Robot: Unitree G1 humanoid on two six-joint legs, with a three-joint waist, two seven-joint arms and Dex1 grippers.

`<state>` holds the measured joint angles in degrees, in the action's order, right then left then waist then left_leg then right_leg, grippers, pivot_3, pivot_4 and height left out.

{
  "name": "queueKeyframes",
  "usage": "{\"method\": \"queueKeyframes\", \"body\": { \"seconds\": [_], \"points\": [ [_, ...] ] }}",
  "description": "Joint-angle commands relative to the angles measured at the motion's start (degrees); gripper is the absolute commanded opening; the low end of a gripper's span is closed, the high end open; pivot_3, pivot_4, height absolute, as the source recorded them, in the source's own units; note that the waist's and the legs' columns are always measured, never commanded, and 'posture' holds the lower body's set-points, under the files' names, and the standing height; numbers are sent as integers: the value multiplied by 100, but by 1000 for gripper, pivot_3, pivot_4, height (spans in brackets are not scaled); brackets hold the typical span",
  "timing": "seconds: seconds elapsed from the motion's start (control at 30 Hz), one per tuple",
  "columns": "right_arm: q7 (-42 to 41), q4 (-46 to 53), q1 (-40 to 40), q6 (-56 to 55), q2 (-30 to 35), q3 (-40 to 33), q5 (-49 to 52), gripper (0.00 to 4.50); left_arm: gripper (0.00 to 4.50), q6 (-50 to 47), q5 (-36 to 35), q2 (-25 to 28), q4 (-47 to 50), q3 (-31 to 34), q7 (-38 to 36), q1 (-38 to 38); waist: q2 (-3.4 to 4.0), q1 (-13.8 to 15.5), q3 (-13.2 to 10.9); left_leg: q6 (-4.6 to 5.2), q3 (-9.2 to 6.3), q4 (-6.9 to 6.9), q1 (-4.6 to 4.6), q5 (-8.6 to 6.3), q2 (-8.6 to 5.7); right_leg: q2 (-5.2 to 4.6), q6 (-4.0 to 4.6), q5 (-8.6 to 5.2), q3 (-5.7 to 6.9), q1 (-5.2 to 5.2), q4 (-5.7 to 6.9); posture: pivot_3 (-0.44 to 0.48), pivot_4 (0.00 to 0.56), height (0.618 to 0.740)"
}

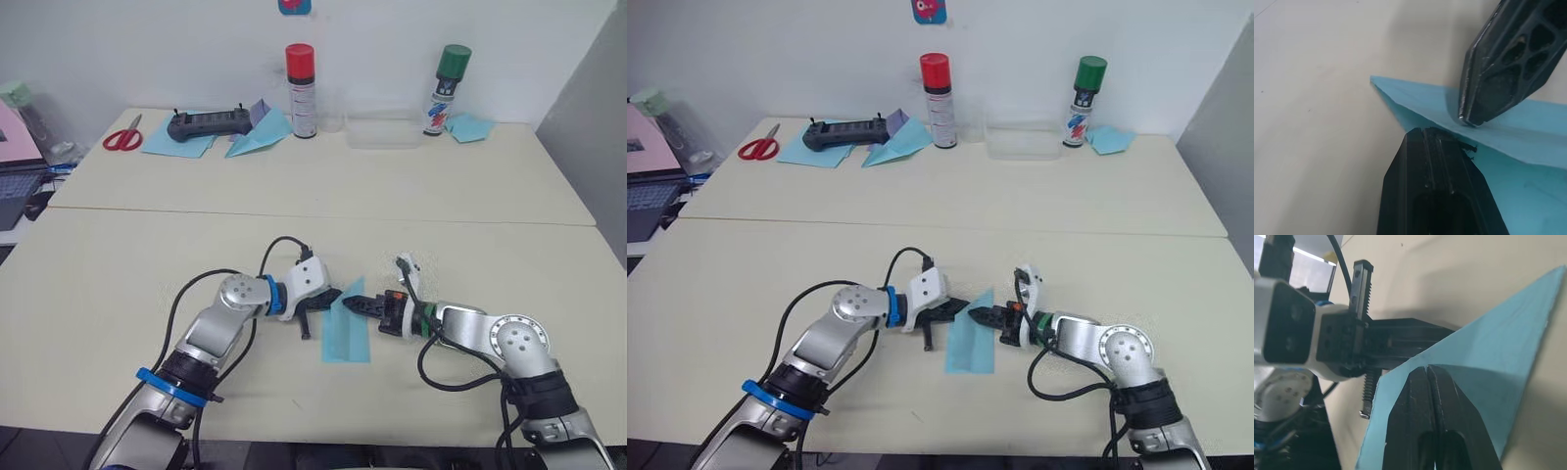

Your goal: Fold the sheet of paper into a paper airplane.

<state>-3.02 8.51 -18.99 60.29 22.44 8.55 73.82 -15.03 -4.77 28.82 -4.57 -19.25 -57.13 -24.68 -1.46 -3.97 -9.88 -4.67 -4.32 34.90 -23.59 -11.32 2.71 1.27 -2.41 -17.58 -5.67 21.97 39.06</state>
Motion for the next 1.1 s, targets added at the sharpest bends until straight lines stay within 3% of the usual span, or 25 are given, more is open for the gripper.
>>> {"method": "queueKeyframes", "body": {
  "seconds": [0.03,0.2,0.4,1.1],
  "points": [
    [-441,-57,-30,-168,-29,267,-840,14,0,-360,24,304,-126,133,-118,128,-1,-26,0,0,0,-1,9,0,1,1,0,0,0,-8,0,0,150,740],
    [-884,-95,-79,-265,23,450,-1696,14,0,-627,-395,520,155,535,-289,31,-4,-93,0,0,2,-1,43,0,2,1,3,-1,-5,-39,0,0,150,740],
    [-1133,-260,-67,-448,-37,482,-2521,14,0,-1006,-786,381,643,650,-300,-16,-15,-59,-2,-1,2,-1,44,0,-4,-7,2,0,-5,-46,-7,0,150,740],
    [-1722,204,162,-719,-104,202,-3497,14,0,-280,-17,264,272,-199,-352,59,-23,77,1,-2,5,1,46,0,-16,-21,5,-3,-4,-53,-12,0,150,740]
  ]
}}
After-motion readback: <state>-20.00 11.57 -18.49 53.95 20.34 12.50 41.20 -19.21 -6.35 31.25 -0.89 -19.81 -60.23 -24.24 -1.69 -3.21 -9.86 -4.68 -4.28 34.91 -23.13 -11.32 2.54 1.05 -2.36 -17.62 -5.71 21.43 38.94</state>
